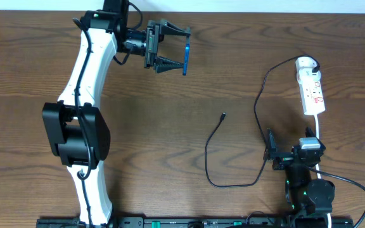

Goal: Plug charger to phone and switch on socket
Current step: 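Lift the phone upright with the left gripper and hold it up, then move the right gripper toward the phone held by the left gripper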

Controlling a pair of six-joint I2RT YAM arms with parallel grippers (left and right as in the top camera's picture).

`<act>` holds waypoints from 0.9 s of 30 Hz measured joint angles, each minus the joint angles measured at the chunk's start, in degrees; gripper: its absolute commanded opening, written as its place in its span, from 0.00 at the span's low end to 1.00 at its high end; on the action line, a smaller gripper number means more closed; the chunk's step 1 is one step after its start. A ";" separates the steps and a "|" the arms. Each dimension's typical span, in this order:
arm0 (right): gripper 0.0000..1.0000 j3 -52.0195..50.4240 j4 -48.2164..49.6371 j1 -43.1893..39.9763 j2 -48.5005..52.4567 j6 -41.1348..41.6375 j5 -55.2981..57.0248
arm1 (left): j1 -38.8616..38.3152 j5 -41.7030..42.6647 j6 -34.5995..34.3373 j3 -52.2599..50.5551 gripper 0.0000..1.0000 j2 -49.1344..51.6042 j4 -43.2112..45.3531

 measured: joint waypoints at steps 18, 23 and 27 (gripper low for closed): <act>0.99 0.00 0.00 0.00 0.00 0.02 0.00 | -0.04 0.00 0.00 0.00 0.75 0.00 0.00; 0.99 0.00 0.24 0.00 0.00 0.02 0.00 | -0.04 0.00 0.00 0.00 0.74 0.00 0.00; 0.99 0.00 4.02 0.00 -0.02 4.61 -3.63 | -0.04 0.02 0.00 0.00 0.74 0.00 0.00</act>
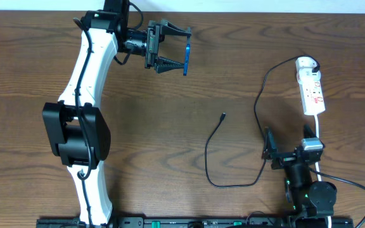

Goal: Plug charger to phone and switch on socket
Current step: 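Move the right gripper toward the phone held by the left gripper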

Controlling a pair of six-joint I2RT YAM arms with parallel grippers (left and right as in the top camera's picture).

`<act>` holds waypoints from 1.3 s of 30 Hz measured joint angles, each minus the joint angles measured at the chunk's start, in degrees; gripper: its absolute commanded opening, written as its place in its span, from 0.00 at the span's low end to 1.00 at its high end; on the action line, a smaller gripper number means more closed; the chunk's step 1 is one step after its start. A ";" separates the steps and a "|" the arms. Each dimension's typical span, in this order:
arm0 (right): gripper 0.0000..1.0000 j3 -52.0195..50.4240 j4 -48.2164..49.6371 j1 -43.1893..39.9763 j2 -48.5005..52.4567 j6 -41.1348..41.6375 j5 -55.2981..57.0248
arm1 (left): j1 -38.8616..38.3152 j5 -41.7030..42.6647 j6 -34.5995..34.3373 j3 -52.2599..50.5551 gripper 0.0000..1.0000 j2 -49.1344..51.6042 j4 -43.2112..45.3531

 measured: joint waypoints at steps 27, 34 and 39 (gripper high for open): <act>0.99 56.19 -31.47 -0.17 33.68 10.49 -20.11 | 0.00 0.15 -0.22 0.00 0.75 0.00 -0.02; 0.99 63.10 -32.22 0.63 46.73 10.73 -31.50 | 0.00 0.15 -0.22 0.00 0.75 0.00 0.00; 0.97 71.47 -40.39 7.82 55.08 11.76 -27.58 | 0.00 0.15 -0.22 0.00 0.75 0.00 0.00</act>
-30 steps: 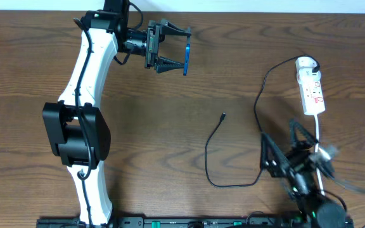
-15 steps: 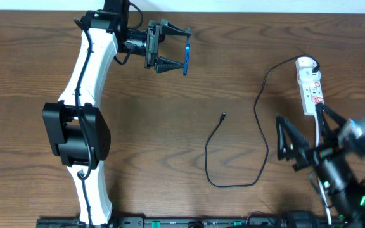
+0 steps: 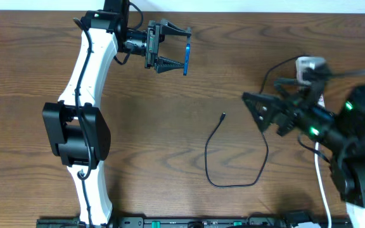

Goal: Plug charger to phone and switch on socket

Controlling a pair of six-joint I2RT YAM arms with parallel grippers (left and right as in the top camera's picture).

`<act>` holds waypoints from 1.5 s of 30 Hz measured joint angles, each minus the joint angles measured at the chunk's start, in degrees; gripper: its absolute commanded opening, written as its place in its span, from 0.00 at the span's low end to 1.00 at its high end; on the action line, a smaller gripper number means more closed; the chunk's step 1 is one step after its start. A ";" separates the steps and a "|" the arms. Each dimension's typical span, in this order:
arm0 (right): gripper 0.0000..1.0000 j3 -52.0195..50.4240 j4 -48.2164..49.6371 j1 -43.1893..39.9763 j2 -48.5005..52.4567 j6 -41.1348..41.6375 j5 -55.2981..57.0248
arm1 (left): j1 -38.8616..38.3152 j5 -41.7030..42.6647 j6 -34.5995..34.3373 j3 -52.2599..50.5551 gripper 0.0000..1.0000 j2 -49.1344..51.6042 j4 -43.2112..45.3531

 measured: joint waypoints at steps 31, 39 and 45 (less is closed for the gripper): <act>0.79 33.33 -13.20 34.69 39.19 21.64 53.99 | 0.00 -0.24 0.00 0.00 0.74 0.00 0.00; 0.68 33.40 -9.55 34.71 41.99 22.40 55.80 | 0.00 -0.26 0.00 0.00 0.74 0.00 0.00; 0.54 33.40 -8.57 34.73 41.99 22.73 55.98 | 0.00 -0.26 0.00 0.00 0.75 0.00 0.00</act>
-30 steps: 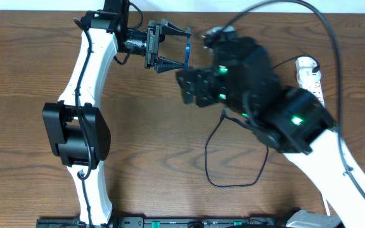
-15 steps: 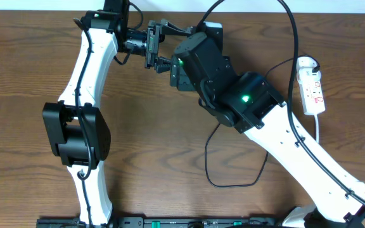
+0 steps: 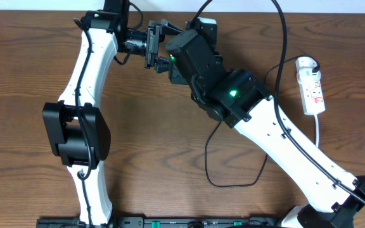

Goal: Plug charger to phone and switch on socket

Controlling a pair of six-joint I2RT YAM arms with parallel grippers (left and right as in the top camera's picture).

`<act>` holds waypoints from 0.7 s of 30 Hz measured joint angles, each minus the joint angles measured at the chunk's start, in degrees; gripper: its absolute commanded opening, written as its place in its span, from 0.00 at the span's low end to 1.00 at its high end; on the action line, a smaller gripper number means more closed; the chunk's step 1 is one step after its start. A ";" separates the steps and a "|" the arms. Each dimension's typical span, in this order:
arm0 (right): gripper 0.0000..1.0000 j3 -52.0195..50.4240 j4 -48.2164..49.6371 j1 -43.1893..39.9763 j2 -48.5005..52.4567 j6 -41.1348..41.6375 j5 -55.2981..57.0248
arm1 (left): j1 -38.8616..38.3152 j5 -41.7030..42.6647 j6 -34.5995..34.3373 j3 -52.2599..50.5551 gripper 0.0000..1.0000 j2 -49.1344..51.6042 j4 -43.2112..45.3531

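My left gripper (image 3: 165, 45) is at the far middle of the table, pointing right. The phone is hidden. My right arm reaches diagonally across the table, and its black wrist (image 3: 192, 47) covers the left fingertips. The right gripper's own fingers cannot be made out under that wrist. The black charger cable (image 3: 233, 184) lies looped on the wood near the front. It runs up under the right arm, so its plug end is hidden. The white power strip (image 3: 310, 85) lies at the right.
The left arm's white links (image 3: 87, 82) stand along the left side, with the base at the front edge. The right arm's white forearm (image 3: 296, 152) crosses the middle right. A thin black lead arcs over the far right of the table.
My right arm has moved from the right side beside the power strip to the far middle, with its wrist now over the left gripper's fingertips. The blue phone there is now covered. The left arm has not moved.
My left gripper held a blue phone edge-on at the far middle throughout. The right arm was folded low at the front right for the first two moments. It then stood raised near the power strip, and now it reaches over to the phone. The cable loop lies unchanged.
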 measured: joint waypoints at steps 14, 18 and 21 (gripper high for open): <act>0.39 0.00 2.01 -0.04 2.38 0.31 1.01 | 0.00 0.00 0.00 0.00 0.74 0.00 0.00; 0.32 0.00 2.14 -0.04 2.38 0.39 1.51 | 0.00 0.00 0.00 0.00 0.74 0.00 0.00; 0.27 0.00 2.14 -0.04 2.38 0.46 2.34 | 0.00 0.00 0.00 0.00 0.74 0.00 0.00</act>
